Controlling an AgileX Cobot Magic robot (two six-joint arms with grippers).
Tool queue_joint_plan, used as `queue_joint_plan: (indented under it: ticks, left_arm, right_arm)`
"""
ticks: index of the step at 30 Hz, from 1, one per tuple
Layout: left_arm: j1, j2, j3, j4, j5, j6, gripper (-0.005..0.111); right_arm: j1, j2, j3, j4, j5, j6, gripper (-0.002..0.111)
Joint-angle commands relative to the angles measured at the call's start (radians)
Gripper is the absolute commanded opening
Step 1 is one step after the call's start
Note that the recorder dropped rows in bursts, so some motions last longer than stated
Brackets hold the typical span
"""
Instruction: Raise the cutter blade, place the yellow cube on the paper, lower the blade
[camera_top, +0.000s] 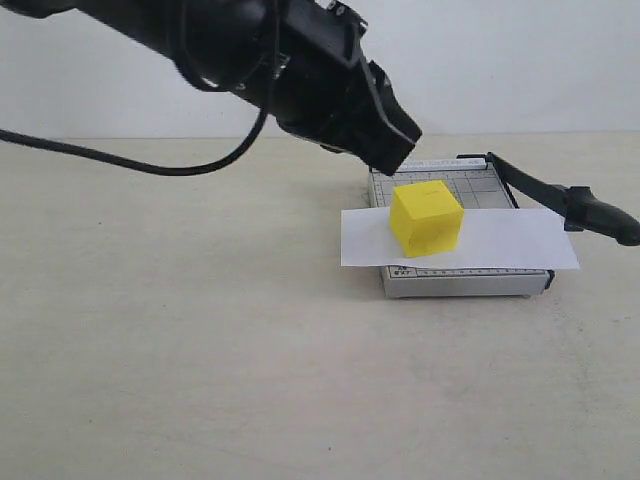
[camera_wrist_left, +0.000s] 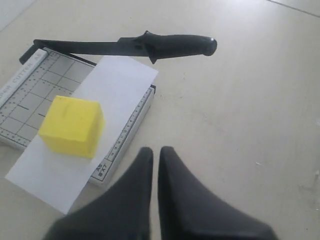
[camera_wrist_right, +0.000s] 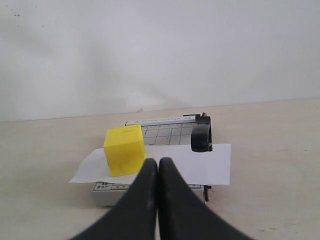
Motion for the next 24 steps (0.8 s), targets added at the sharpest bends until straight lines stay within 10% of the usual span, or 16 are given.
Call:
queue_joint_plan:
  ticks: [1,14,24]
  left_arm:
    - [-0.001,-0.146,0.156,-0.04,-0.112,-0.008,0.005]
    - [-0.001,-0.609,0.735,-0.647,-0.353,0.382,0.005]
    - [-0.001,-0.825,0.941,-0.713,-0.373,0.408,0.005]
  right_arm:
    - [0.002,-0.003,-0.001,-0.007,-0.006,-0.001,0.0]
    - [0.002,-0.003,-0.001,-0.007,-0.006,-0.001,0.0]
    - [0.002,-0.003,-0.001,-0.007,-0.006,-0.001,0.0]
